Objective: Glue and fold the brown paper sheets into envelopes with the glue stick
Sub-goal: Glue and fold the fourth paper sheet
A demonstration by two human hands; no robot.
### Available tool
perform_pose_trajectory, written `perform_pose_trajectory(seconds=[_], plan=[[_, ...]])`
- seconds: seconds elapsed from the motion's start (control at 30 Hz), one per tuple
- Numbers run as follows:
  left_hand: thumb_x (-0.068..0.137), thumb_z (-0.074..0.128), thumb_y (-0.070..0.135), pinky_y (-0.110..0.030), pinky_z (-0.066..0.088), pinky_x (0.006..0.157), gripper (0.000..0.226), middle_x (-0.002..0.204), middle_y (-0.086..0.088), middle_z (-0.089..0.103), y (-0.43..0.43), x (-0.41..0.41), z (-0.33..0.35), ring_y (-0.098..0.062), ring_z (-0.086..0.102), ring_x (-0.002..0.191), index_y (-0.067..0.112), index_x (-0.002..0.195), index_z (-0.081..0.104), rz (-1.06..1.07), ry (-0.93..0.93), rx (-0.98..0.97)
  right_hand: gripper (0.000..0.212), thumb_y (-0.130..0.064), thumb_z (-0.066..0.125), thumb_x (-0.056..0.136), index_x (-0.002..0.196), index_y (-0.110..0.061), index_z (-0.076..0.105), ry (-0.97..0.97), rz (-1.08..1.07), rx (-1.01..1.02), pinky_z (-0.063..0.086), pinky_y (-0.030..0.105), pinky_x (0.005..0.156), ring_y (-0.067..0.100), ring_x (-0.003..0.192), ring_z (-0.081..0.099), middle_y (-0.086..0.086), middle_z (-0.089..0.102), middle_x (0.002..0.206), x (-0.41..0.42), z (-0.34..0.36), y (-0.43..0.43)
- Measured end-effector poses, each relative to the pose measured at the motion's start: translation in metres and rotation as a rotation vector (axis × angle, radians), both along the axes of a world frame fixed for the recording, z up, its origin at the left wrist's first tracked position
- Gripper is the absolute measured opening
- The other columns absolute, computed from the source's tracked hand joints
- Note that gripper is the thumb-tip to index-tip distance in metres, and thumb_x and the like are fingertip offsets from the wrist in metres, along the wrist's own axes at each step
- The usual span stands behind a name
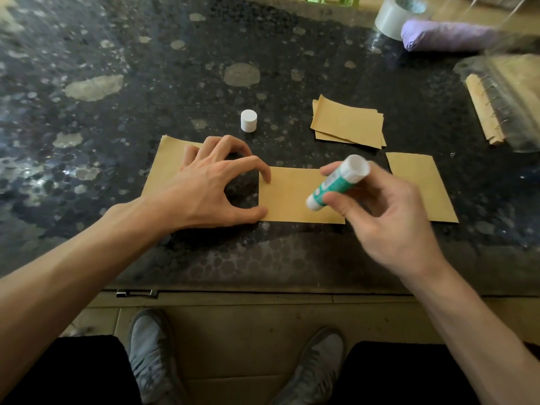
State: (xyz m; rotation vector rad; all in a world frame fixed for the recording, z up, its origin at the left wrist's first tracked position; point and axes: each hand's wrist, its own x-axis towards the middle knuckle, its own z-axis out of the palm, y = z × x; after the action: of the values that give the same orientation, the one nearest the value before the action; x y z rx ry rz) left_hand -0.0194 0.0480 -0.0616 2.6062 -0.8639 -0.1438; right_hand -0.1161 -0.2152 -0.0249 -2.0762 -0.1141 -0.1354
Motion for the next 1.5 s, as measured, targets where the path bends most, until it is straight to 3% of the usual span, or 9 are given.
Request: perform_pose_trajectory(seconds=[0.17, 0.4, 0.5, 0.7, 0.87, 1.0, 1.2, 1.37, 1.5], plan=[[0.070, 0.052, 0.084, -0.036, 0.020, 0.106, 0.061, 0.130, 0.015, 0.038, -0.001, -0.001, 0.000, -0.014, 0.029, 0.135, 0.055, 0.124, 0.054, 0.016, -0.018, -0.004, 0.042, -0.022, 0.075, 0.095, 0.135, -0.024, 0.062, -0.014, 0.095, -0.147, 0.054, 0.024, 0.096, 0.003, 0.112, 0.064, -0.017, 0.066, 0.118, 0.014, -0.006, 0.031], [0.071, 0.047, 0.088, -0.039, 0.025, 0.106, 0.070, 0.134, 0.012, 0.040, -0.001, -0.001, 0.000, -0.015, 0.030, 0.134, 0.051, 0.130, 0.052, 0.017, -0.022, -0.005, 0.034, -0.031, 0.075, 0.095, 0.124, -0.032, 0.057, -0.055, 0.122, -0.239, 0.042, 0.005, 0.093, -0.008, 0.113, 0.058, -0.023, 0.062, 0.114, 0.017, -0.009, 0.048], [0.071, 0.046, 0.089, -0.040, 0.026, 0.107, 0.073, 0.135, 0.011, 0.040, -0.001, -0.001, 0.000, -0.016, 0.031, 0.134, 0.048, 0.132, 0.051, 0.018, -0.018, -0.003, 0.036, -0.035, 0.076, 0.093, 0.125, -0.029, 0.063, -0.078, 0.110, -0.251, 0.045, 0.008, 0.095, -0.006, 0.110, 0.061, -0.022, 0.066, 0.114, 0.018, -0.011, 0.052], [0.075, 0.062, 0.082, -0.040, 0.025, 0.108, 0.065, 0.134, 0.012, 0.039, 0.000, 0.000, 0.000, -0.015, 0.029, 0.136, 0.051, 0.131, 0.051, 0.008, -0.029, 0.004, 0.034, -0.017, 0.073, 0.096, 0.129, -0.022, 0.066, -0.029, 0.159, -0.238, 0.046, 0.007, 0.095, -0.006, 0.115, 0.061, -0.018, 0.068, 0.115, 0.021, -0.010, 0.041], [0.074, 0.062, 0.083, -0.041, 0.026, 0.109, 0.064, 0.133, 0.013, 0.039, -0.001, 0.000, 0.001, -0.014, 0.028, 0.136, 0.053, 0.130, 0.053, 0.003, -0.026, 0.007, 0.033, -0.012, 0.069, 0.098, 0.129, -0.022, 0.064, -0.050, 0.207, -0.302, 0.053, 0.019, 0.095, 0.002, 0.116, 0.061, -0.014, 0.067, 0.116, 0.015, -0.010, 0.038], [0.072, 0.058, 0.082, -0.038, 0.023, 0.107, 0.064, 0.132, 0.015, 0.038, -0.001, -0.001, 0.001, -0.014, 0.029, 0.135, 0.053, 0.129, 0.053, 0.012, -0.023, 0.000, 0.032, -0.025, 0.073, 0.096, 0.126, -0.022, 0.062, -0.082, 0.177, -0.345, 0.051, 0.022, 0.093, 0.004, 0.109, 0.062, -0.013, 0.068, 0.113, 0.014, -0.008, 0.039], [0.073, 0.060, 0.081, -0.039, 0.023, 0.109, 0.059, 0.130, 0.015, 0.039, -0.002, -0.003, 0.002, -0.013, 0.029, 0.135, 0.054, 0.125, 0.054, 0.016, -0.022, -0.006, 0.038, -0.033, 0.074, 0.094, 0.128, -0.021, 0.064, -0.100, 0.149, -0.362, 0.047, 0.008, 0.094, 0.000, 0.112, 0.059, -0.022, 0.059, 0.114, 0.006, -0.007, 0.036], [0.075, 0.063, 0.081, -0.038, 0.020, 0.109, 0.056, 0.132, 0.015, 0.037, -0.001, -0.001, 0.003, -0.014, 0.027, 0.137, 0.055, 0.124, 0.053, 0.010, -0.015, 0.002, 0.030, -0.025, 0.072, 0.095, 0.123, -0.016, 0.065, -0.137, 0.164, -0.353, 0.050, 0.009, 0.082, 0.007, 0.106, 0.065, -0.012, 0.067, 0.112, 0.000, -0.008, 0.032], [0.077, 0.067, 0.077, -0.038, 0.019, 0.110, 0.054, 0.132, 0.015, 0.037, -0.001, -0.002, 0.003, -0.013, 0.026, 0.138, 0.055, 0.124, 0.054, 0.005, -0.016, -0.001, 0.030, -0.028, 0.070, 0.094, 0.120, -0.013, 0.066, -0.145, 0.123, -0.375, 0.054, 0.020, 0.084, 0.010, 0.104, 0.067, -0.005, 0.070, 0.111, -0.003, -0.009, 0.026]])
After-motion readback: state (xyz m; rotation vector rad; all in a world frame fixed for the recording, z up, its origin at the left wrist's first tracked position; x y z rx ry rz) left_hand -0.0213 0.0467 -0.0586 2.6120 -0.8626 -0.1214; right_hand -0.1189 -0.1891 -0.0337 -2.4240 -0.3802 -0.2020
